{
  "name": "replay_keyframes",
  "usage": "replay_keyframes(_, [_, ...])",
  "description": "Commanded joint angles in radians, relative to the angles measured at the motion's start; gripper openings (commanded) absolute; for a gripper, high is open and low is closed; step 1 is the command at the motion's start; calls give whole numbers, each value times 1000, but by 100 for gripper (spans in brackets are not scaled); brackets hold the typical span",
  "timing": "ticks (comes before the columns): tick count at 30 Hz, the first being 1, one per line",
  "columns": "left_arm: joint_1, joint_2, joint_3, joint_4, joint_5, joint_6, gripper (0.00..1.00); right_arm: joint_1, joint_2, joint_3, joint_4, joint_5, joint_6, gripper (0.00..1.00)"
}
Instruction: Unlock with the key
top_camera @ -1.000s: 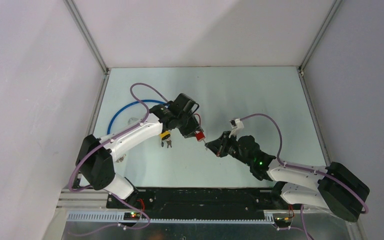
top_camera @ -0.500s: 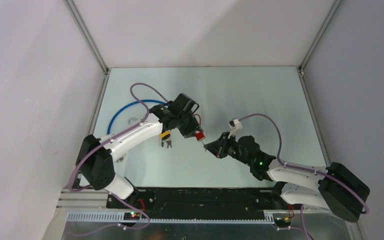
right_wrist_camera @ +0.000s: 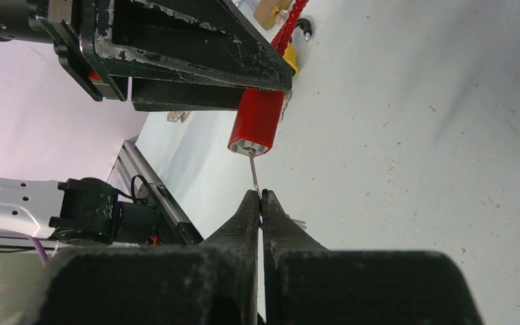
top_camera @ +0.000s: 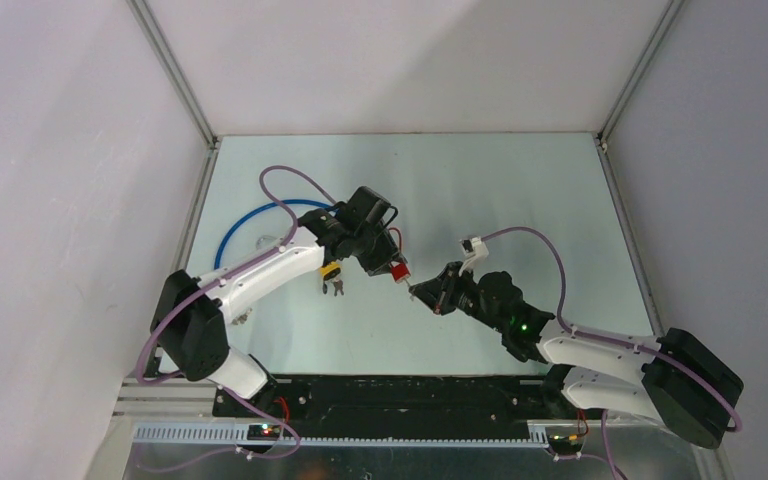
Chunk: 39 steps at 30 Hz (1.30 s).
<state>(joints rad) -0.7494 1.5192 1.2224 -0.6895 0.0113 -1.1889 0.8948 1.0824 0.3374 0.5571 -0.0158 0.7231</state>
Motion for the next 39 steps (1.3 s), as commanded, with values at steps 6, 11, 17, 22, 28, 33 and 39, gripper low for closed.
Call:
replay_keyframes(6, [-5,-52,3,29,-7,-15,0,-6,-6,40,31,52,-1,0])
replay_keyframes(11, [-11,-61,2,29,-8,-12,0,-9,-7,40,32,47,-2,0])
replay_keyframes(17, [-13,-73,-3,34,-8,-3,0,-17,-4,40,51,12,-27,0])
replay_keyframes(22, [-14,-86,-14,47,-8,5,0,-22,-7,40,64,-22,-58,0])
replay_keyframes(28, [3,-83,-57,47,-89,11,0,-24,-66,39,-31,3,-91,0])
replay_keyframes(33, [10,-9,-105,48,-120,0,4,-23,-114,31,-148,57,-100,0])
replay_keyframes(39, [12,145,-103,48,-77,-15,18,-25,-140,31,-212,76,-103,0])
